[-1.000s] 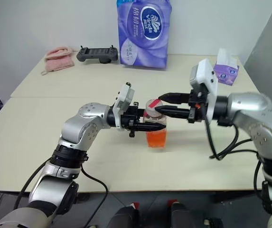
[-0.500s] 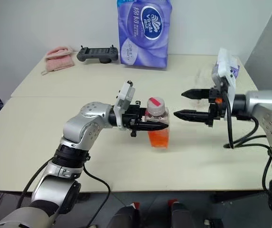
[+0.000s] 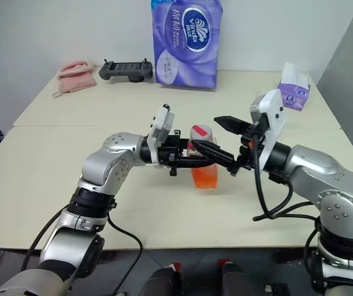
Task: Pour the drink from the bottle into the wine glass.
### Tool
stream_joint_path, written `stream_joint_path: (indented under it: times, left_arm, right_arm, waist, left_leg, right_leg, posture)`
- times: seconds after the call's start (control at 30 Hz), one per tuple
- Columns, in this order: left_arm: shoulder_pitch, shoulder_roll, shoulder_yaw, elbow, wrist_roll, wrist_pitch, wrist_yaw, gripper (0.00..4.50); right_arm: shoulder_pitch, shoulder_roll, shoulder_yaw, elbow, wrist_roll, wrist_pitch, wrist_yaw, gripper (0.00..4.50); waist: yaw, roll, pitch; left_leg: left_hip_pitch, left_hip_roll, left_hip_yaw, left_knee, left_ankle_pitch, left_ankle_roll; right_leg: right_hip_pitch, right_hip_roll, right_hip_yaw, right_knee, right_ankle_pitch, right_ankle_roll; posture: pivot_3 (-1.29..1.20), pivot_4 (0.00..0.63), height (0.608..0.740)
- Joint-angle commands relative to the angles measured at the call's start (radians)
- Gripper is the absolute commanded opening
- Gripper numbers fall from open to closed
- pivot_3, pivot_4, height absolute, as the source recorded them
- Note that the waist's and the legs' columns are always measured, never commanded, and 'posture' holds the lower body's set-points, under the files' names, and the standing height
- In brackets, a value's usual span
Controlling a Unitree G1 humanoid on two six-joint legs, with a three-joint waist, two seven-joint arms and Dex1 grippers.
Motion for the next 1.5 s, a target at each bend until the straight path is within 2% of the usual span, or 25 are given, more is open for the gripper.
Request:
stream_joint_path:
  times: [0.03,0.27,0.67,1.0,1.23,1.5]
  left_arm:
    - [-0.033,-0.007,0.018,-0.011,-0.008,-0.026,-0.002,1.76]
    - [-0.039,-0.007,0.024,0.005,-0.003,-0.041,0.000,1.76]
    - [-0.033,0.001,0.026,0.006,-0.004,-0.047,0.000,1.76]
    - [-0.035,0.003,0.024,0.006,-0.004,-0.043,-0.001,1.76]
    - [-0.044,-0.004,0.020,0.013,0.000,-0.046,-0.002,1.76]
    - [-0.040,-0.002,0.020,0.004,-0.002,-0.040,0.001,1.76]
  right_arm:
    - [-0.022,0.003,0.015,-0.039,-0.012,-0.036,-0.033,4.47]
    - [-0.016,0.013,0.027,-0.018,-0.033,-0.070,-0.052,4.47]
    - [0.025,-0.116,-0.032,-0.001,-0.012,-0.072,0.011,4.47]
    - [0.047,-0.153,-0.063,-0.031,0.075,-0.052,0.019,4.47]
    - [0.012,-0.082,0.012,-0.046,0.109,-0.078,-0.048,4.47]
    - [-0.017,-0.030,0.109,0.013,-0.026,-0.139,-0.035,4.47]
  waist:
    - [0.000,0.000,0.000]
    - [-0.001,0.000,0.000]
    - [-0.001,0.000,0.000]
    - [-0.001,0.000,0.000]
    - [-0.001,0.000,0.000]
    - [-0.002,0.000,0.000]
  left_leg:
    - [0.000,0.000,0.000,0.000,0.000,0.000]
    - [0.000,0.000,0.000,0.000,0.000,0.000]
    - [0.000,0.001,0.000,0.000,0.000,0.000]
    - [0.000,0.001,0.000,0.000,0.000,0.000]
    - [0.000,0.001,0.000,0.000,0.000,0.000]
    - [0.000,0.001,0.000,0.000,0.000,0.000]
  right_leg:
    - [0.000,0.000,0.000,0.000,0.000,0.000]
    - [0.000,0.002,0.000,0.000,0.000,0.000]
    - [0.000,0.003,0.000,0.000,0.000,0.000]
    - [0.000,0.003,0.000,0.000,0.000,0.000]
    - [0.000,0.003,0.000,0.000,0.000,0.000]
    - [0.000,0.003,0.000,0.000,0.000,0.000]
  posture:
    - [0.00,0.150,0.740]
    - [0.00,0.150,0.740]
    - [0.00,0.150,0.740]
    - [0.00,0.150,0.740]
    - [0.00,0.150,0.740]
    - [0.00,0.150,0.740]
